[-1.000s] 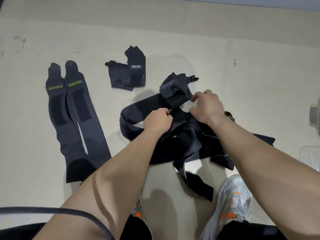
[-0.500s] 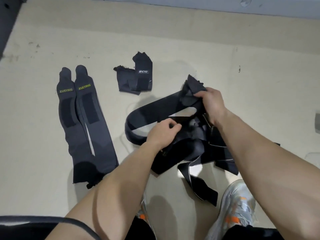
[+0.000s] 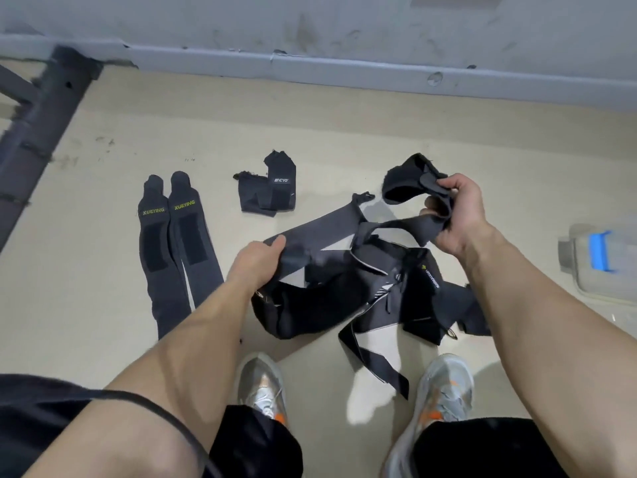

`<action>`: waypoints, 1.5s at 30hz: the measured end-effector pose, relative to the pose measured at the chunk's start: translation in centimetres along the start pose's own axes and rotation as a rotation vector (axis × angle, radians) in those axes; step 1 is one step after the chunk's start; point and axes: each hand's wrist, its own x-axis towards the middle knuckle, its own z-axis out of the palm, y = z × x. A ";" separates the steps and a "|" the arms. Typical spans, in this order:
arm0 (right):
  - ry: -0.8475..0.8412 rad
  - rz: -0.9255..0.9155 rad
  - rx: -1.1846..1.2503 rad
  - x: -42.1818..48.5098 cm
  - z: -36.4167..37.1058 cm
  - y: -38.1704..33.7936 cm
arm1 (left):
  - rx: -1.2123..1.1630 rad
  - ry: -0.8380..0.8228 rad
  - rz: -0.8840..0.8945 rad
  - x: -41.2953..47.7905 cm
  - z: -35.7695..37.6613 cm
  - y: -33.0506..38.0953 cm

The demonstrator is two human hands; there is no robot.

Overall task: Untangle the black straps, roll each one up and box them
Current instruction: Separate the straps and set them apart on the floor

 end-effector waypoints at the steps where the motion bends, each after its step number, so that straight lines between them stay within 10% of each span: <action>1: -0.019 0.015 0.013 -0.7 -0.2 -0.5 | -0.059 0.015 -0.032 -0.6 -0.6 0.4; 14: -0.169 0.066 -0.035 -8.5 1.7 -3.9 | -0.926 -0.428 0.236 -11.5 -0.9 8.8; 27: -0.356 0.082 -0.238 -13.8 2.6 -6.4 | -1.120 -0.623 0.198 -14.6 -1.4 12.1; 32: -0.361 0.079 -0.044 -13.8 3.8 -7.5 | -0.589 -0.320 0.366 -12.5 1.9 10.9; 45: -0.329 0.042 0.082 -12.3 2.8 -10.2 | 0.034 -0.307 0.630 -8.6 5.4 13.1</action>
